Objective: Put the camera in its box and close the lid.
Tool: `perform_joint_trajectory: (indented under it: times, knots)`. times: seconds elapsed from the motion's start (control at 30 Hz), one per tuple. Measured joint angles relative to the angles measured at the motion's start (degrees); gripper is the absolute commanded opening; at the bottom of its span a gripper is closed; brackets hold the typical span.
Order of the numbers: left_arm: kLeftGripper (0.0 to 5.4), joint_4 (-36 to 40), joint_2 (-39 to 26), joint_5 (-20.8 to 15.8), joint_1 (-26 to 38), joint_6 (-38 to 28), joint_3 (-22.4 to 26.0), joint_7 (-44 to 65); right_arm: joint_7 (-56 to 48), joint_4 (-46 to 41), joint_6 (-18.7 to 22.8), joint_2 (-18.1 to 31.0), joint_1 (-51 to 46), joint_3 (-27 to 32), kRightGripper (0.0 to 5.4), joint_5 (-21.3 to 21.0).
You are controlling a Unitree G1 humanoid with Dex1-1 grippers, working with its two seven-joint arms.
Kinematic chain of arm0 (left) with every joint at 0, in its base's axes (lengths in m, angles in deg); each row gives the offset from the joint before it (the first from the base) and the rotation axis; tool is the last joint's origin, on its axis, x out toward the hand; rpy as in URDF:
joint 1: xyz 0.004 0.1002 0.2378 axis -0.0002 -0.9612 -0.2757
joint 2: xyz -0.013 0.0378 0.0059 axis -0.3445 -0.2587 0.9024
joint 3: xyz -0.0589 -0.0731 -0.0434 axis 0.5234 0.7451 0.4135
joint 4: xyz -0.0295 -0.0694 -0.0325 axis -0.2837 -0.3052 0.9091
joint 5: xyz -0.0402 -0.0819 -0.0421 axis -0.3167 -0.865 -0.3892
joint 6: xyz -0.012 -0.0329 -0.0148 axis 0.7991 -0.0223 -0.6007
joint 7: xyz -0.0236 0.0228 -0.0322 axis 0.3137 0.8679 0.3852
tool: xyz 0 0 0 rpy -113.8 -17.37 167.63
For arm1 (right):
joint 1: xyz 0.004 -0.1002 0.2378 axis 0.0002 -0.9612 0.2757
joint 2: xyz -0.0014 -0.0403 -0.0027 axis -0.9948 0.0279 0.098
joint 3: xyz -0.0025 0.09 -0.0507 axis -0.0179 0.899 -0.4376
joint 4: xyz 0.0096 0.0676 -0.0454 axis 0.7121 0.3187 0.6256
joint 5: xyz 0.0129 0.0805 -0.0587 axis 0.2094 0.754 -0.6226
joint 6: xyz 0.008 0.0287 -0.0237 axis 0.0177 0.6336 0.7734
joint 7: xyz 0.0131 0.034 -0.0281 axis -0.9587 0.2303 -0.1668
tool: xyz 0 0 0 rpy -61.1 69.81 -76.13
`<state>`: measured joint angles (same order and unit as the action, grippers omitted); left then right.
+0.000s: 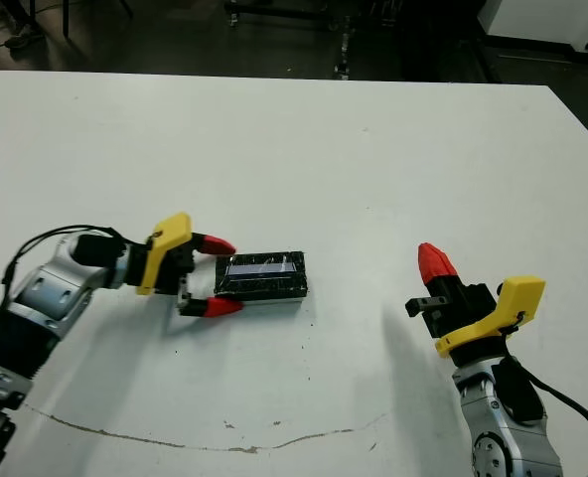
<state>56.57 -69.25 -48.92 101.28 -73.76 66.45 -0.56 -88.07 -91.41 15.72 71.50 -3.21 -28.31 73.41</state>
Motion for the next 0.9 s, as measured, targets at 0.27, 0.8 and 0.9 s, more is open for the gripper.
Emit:
perform_joint_trajectory:
  times: [0.27, 0.8, 0.9]
  knots:
    - [5.39, 3.0, -9.3, -1.5, -4.7, 2.4, 5.0, 2.4, 0.0, -0.1, 0.0, 0.0, -0.1, 0.0, 0.0, -0.1]
    - [5.39, 21.0, -10.9, -8.8, -11.2, 11.6, 20.3, -9.4, 0.0, -0.2, 0.0, 0.0, 0.0, -0.2, 0.0, -0.1]
    - [5.31, 28.8, -3.0, -14.2, -12.6, 13.4, 26.0, -20.2, 0.0, -0.2, 0.0, 0.0, 0.0, -0.4, 0.0, -0.2]
